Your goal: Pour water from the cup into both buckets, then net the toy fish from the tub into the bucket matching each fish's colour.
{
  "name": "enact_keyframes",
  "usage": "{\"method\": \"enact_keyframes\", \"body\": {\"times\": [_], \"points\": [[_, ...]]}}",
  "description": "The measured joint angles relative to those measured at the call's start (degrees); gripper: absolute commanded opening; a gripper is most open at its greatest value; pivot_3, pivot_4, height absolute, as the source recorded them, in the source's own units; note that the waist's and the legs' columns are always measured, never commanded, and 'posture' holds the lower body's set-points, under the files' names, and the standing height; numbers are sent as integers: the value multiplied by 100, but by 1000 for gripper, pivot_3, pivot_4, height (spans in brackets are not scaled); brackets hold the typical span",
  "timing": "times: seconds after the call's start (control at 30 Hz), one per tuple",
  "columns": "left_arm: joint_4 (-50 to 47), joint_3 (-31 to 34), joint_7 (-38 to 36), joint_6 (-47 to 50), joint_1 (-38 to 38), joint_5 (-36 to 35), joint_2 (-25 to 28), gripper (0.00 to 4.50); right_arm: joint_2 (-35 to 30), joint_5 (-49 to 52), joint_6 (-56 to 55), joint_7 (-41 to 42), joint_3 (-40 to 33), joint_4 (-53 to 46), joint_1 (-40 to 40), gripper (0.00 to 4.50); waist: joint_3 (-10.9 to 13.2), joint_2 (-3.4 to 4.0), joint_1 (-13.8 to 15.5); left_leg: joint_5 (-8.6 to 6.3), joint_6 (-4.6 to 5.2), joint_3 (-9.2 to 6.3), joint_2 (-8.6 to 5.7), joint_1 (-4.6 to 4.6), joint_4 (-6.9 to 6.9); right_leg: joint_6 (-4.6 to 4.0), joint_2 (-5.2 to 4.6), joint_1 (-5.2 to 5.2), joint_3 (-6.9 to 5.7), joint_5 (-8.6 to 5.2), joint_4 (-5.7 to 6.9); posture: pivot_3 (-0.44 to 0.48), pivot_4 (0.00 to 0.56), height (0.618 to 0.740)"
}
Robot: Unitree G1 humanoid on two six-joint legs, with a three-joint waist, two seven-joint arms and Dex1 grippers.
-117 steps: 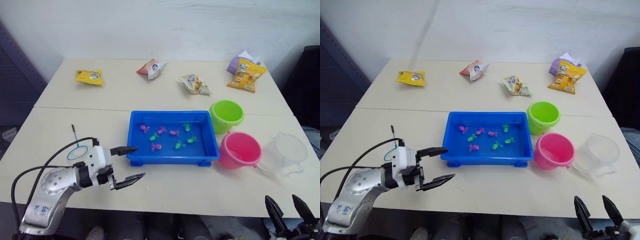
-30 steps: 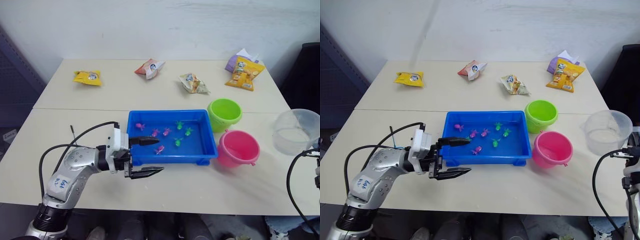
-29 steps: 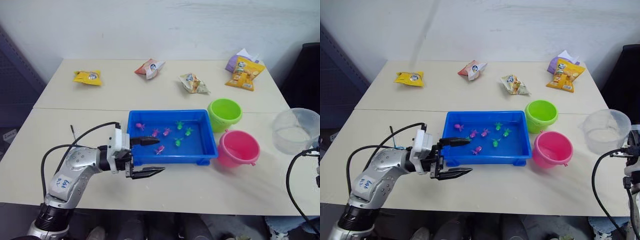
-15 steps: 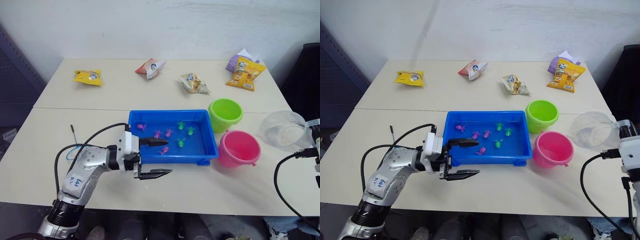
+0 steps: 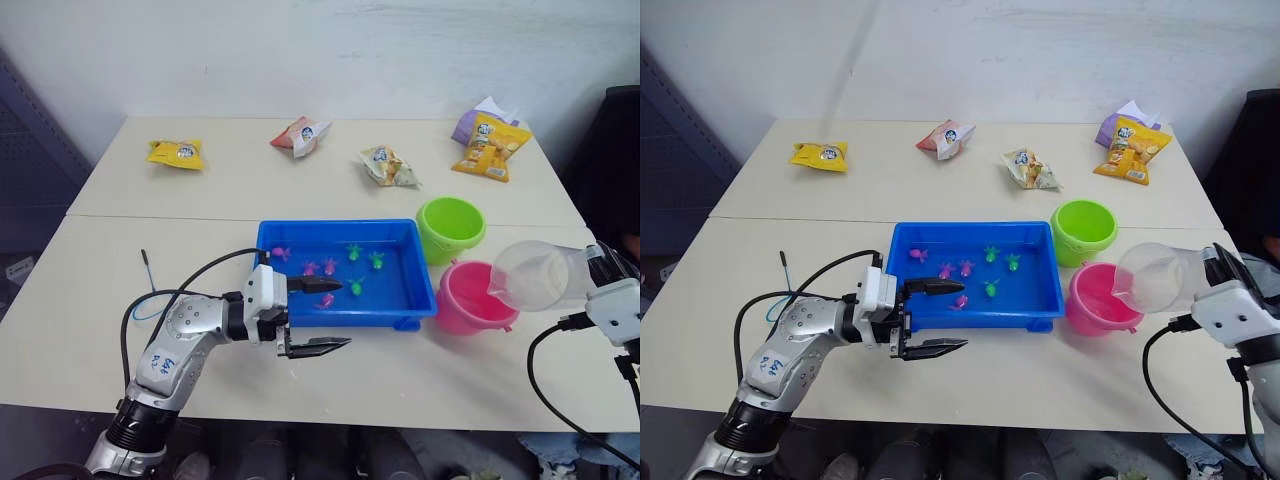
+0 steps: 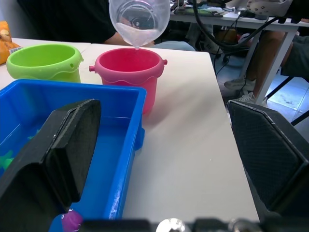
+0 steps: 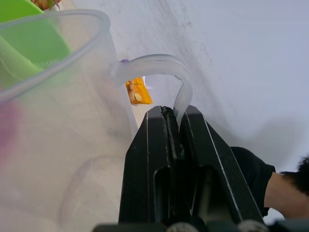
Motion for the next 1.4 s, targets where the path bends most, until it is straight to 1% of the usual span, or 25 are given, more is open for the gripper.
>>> {"method": "enact_keyframes", "body": {"times": [0.23, 0.53, 0.77, 1.2, 1.4], "points": [[1, 0, 2, -19, 0, 26, -2, 4500, -50, -292, -51, -150, 0, 69, -141, 36, 0, 0, 2, 1, -1, 0, 0, 0, 1, 0, 0, 0, 0, 0, 1, 0, 150, 738], [3, 5, -1, -79, 10, 58, -5, 4500, -262, -482, -242, -293, 0, 446, -293, 36, 0, 0, -1, 1, -2, 1, 0, 0, 3, 0, 1, 0, 0, 0, 1, 0, 150, 738], [-3, 31, 129, -206, 24, 61, -102, 4500, -431, -485, -365, -290, -3, 482, -291, 36, 0, 0, -2, 1, -1, 1, 0, 0, 4, 0, 1, 1, 1, 0, 1, 0, 150, 738], [37, 31, 189, -307, -115, 77, -118, 4500, -463, -689, -490, -462, -22, 460, -283, 36, 1, -1, 0, 2, -3, 2, 0, 0, 5, 1, 2, 1, 1, 0, 2, 0, 150, 738], [48, 27, 199, -329, -132, 85, -140, 4500, -653, -688, -509, -472, -215, 461, -342, 36, 2, -4, 3, 3, -4, 2, 0, 0, 5, 1, 3, 1, 1, 0, 2, 0, 150, 738]]}}
